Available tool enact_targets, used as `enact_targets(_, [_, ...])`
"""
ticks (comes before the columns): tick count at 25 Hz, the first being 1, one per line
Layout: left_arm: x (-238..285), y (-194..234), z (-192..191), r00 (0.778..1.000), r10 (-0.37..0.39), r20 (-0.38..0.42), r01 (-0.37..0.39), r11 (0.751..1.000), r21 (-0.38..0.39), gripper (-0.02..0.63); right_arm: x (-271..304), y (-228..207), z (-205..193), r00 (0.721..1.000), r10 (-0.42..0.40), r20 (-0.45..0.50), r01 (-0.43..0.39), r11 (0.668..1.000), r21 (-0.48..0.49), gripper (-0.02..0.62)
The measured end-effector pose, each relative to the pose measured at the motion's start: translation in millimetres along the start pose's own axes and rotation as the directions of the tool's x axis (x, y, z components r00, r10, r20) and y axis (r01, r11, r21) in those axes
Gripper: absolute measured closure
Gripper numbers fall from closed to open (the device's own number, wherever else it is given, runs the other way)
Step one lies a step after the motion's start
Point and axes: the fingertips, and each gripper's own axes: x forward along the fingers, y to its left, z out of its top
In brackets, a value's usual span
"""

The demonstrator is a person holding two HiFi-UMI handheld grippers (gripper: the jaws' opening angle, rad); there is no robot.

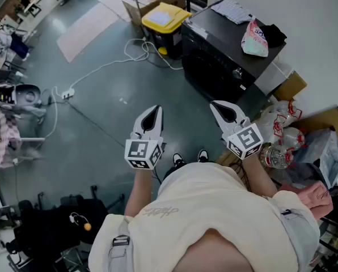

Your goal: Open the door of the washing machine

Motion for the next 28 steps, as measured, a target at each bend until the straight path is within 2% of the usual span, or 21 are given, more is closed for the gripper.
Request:
enact_targets(8, [1,1,2,1.0,0.001,0.0,-0.001,1.0,0.001,0.592,2,-5,2,0.999,-0.03,0.029,0.029,0.999,0.024,0.594])
enact_targets(18, [0,16,-1,1.0,0.025,-0.011,-0.025,1.0,-0.018,0.592,17,0,-7,1.0,-0.01,0.013,0.009,0.999,0.047,0.594])
enact_targets(20, [-1,19,-3,1.0,0.023,-0.017,-0.023,1.0,-0.021,0.592,24,4,-11,1.0,0.014,-0.002,-0.014,0.998,0.056,0.591])
enact_targets(21, [-3,21,-5,1.0,0.022,-0.022,-0.023,1.0,-0.021,0.592,29,8,-15,0.999,0.028,-0.016,-0.028,0.998,0.054,0.451])
enact_targets(22, [-4,25,-7,0.999,0.023,-0.027,-0.024,1.0,-0.021,0.592,33,11,-18,0.999,0.036,-0.029,-0.034,0.998,0.048,0.358])
enact_targets(24, [-6,33,-10,0.999,0.028,-0.037,-0.029,0.999,-0.018,0.592,42,13,-20,0.999,0.029,-0.039,-0.028,0.999,0.032,0.394])
enact_targets(28, [-8,56,-10,0.998,0.034,-0.043,-0.035,0.999,-0.018,0.592,60,14,-18,1.0,0.005,-0.029,-0.004,1.0,0.029,0.398])
